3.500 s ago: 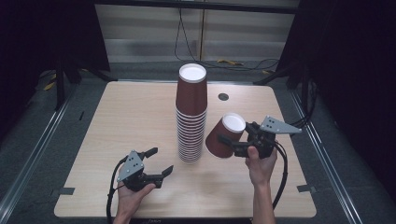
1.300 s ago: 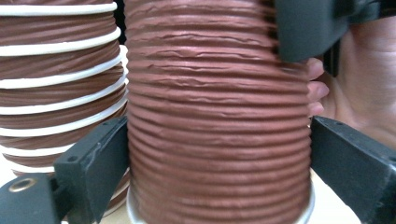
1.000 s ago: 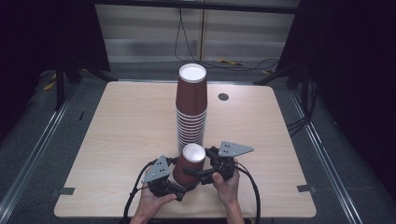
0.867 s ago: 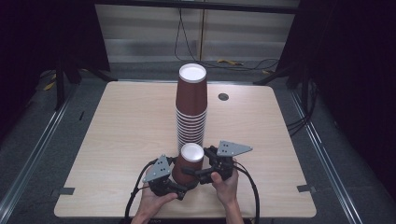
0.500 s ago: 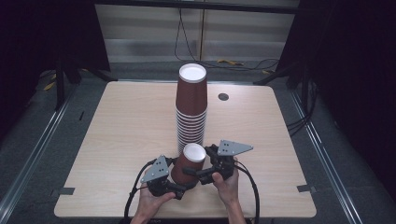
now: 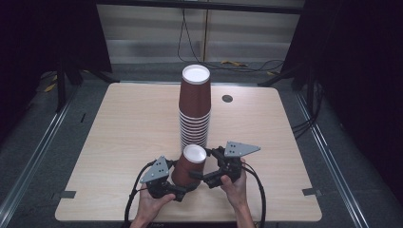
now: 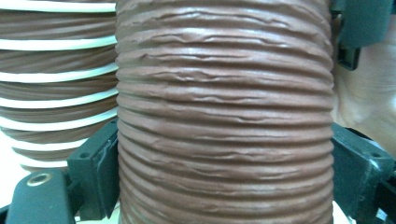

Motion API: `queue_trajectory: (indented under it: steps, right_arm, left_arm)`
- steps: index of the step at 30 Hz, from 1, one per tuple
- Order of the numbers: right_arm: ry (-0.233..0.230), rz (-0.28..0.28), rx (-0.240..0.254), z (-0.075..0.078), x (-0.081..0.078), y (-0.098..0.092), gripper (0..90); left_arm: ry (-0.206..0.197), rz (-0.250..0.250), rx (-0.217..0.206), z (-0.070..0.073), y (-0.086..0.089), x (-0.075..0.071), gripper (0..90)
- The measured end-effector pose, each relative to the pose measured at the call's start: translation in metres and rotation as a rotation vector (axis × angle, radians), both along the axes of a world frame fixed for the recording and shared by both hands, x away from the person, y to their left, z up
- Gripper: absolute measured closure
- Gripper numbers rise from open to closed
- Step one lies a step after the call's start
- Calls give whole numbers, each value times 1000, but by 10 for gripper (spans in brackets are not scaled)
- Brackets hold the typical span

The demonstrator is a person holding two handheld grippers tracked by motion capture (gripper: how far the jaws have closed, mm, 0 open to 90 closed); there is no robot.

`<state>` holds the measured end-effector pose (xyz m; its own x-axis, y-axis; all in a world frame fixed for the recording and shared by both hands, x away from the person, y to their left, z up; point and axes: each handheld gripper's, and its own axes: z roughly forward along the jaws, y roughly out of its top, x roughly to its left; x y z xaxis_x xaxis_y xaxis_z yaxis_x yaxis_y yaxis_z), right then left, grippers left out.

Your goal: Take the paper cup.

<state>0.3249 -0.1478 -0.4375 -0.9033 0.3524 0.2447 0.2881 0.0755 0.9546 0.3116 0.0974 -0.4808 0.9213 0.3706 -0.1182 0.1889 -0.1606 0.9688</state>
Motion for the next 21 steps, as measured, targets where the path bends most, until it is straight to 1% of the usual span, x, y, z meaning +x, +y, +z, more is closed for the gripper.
queue_trajectory:
  steps: [1,2,5,7,9,12,14,15,16,21]
  right_arm:
    - [0,1,0,0,0,-1,125]
    - [1,1,-5,0,-1,-2,125]
    - [3,-3,-5,0,-2,-5,126]
    - [-3,-7,-5,0,-3,-7,125]
    - [-2,-7,-9,1,-3,-9,126]
    - [-5,-10,-20,0,-4,-12,126]
    - [3,-18,-25,-1,-4,-14,126]
    - [6,-18,-29,-2,-4,-15,127]
    - [6,-24,-31,-3,-4,-17,127]
    - [3,-48,-48,-4,-6,-24,128]
  left_arm:
    - [-2,-1,-4,0,1,1,131]
    - [-3,3,10,2,3,1,131]
    - [-7,10,18,3,7,2,131]
    - [-7,10,15,4,8,2,131]
    - [-13,19,27,5,10,3,131]
    - [-12,8,39,8,14,3,134]
    - [-16,10,46,8,15,4,134]
    - [-18,25,50,9,15,3,134]
    - [-18,6,53,9,15,4,134]
    - [-21,-9,79,11,15,4,135]
